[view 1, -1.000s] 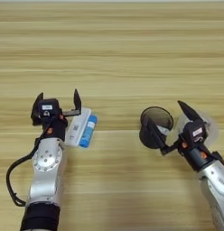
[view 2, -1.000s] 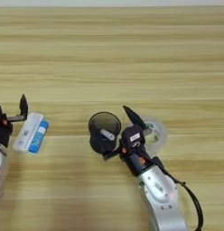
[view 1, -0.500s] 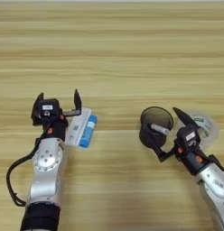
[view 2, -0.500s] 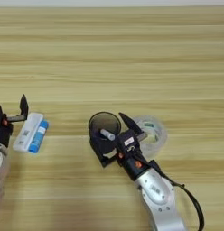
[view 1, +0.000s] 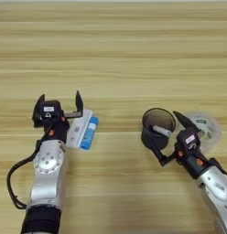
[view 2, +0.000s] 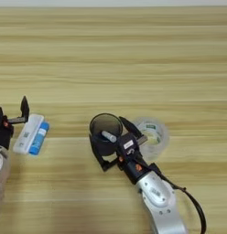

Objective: Move the objects on the table

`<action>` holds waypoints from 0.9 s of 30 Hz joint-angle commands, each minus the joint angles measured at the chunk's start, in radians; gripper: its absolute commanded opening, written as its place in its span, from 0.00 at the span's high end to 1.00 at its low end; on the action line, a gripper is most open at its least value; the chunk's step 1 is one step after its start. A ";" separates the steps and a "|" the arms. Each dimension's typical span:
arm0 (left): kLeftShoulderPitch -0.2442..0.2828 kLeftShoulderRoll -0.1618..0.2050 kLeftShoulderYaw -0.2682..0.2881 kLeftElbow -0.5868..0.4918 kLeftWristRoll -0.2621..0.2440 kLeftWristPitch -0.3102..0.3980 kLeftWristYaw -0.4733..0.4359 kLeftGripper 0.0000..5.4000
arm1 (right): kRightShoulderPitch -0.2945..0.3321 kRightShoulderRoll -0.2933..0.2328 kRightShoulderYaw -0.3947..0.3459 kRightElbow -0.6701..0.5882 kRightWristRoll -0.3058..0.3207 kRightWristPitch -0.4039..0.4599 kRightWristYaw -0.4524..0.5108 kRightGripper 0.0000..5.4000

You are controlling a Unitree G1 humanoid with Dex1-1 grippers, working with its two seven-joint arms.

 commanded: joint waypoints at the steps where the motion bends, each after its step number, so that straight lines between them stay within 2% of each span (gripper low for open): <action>1: -0.008 0.001 -0.005 0.007 0.010 0.003 0.004 0.00 | -0.009 -0.004 0.003 0.010 -0.008 0.017 -0.005 0.00; 9: -0.007 0.002 -0.005 0.008 0.011 0.002 0.004 0.00 | -0.015 -0.001 0.004 0.023 -0.018 0.018 -0.010 0.00; 27: -0.022 0.006 -0.002 0.038 0.008 -0.005 0.000 0.00 | -0.077 0.016 -0.003 0.115 -0.029 0.005 -0.054 0.00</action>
